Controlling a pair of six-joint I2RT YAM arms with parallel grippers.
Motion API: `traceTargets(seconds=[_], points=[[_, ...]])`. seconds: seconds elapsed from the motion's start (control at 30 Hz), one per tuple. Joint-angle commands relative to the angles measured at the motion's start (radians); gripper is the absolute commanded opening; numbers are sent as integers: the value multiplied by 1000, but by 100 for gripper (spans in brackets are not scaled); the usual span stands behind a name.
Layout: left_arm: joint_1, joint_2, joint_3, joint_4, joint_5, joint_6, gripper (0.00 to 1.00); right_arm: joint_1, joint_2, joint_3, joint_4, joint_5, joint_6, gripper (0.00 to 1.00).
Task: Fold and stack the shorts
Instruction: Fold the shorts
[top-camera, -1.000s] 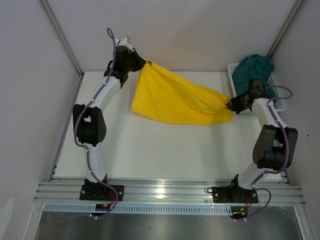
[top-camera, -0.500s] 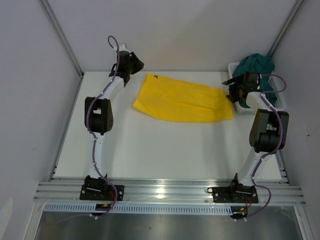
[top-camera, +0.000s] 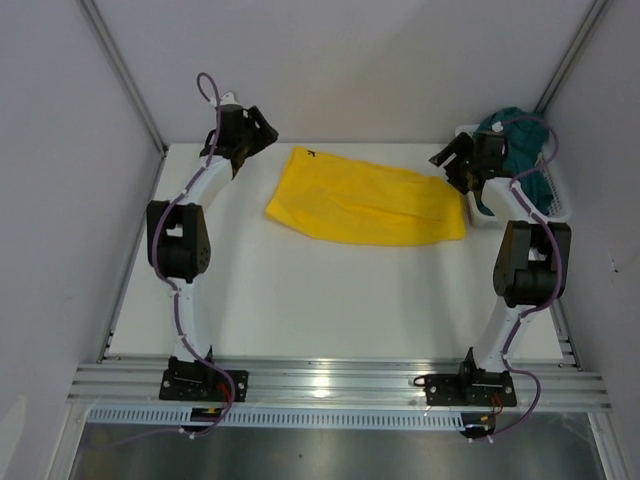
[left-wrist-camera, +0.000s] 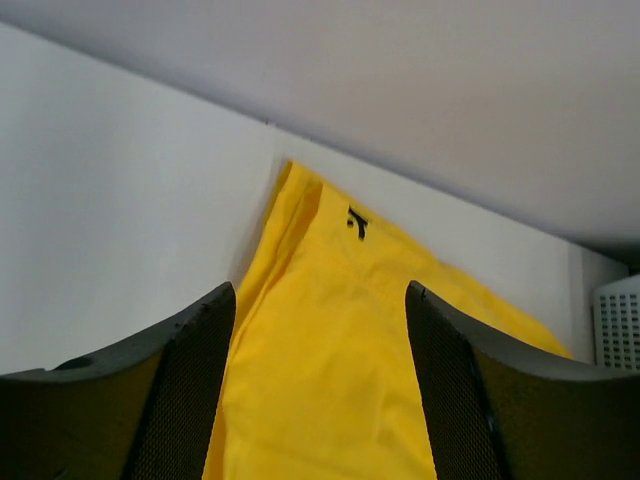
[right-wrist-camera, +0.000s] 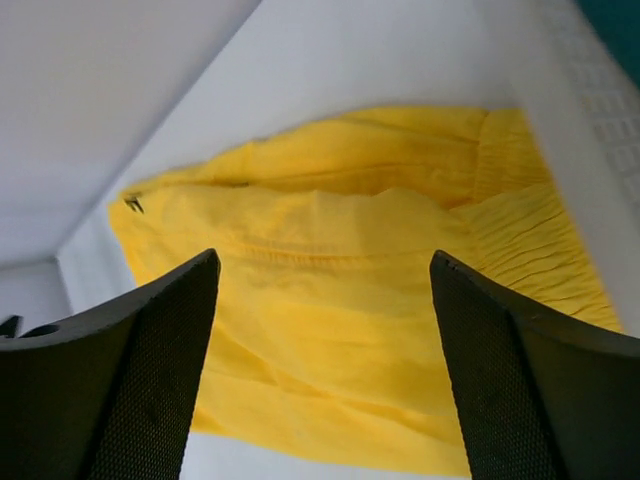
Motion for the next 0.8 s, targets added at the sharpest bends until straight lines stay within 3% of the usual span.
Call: traceTargets(seconds=[0.0,0.17,0.2,0.3,0.43,0.63,0.77], points=[[-25,-193,-137,-29,-12,30,72,60,-81,31,-57,53,-187,76],[-70,-326,-326,9,21,43,72,111,-23,48,-69,93,-166,33],[-78,-336,-339,17,26,47,72,114,-7,59,-79,104,-160,19],[-105,-342,-397,28,32,59,72,126,54,91,-93,159,-134,5],[-122,-343,-440,43,45,56,71,135,158,170,-114,269,-106,0],[-131,-426,-517,66,38,59,71,169,372,393,-316,299,-100,0],[-137,-486,-578,51,15,67,71,227,381,370,-396,323,-109,0]])
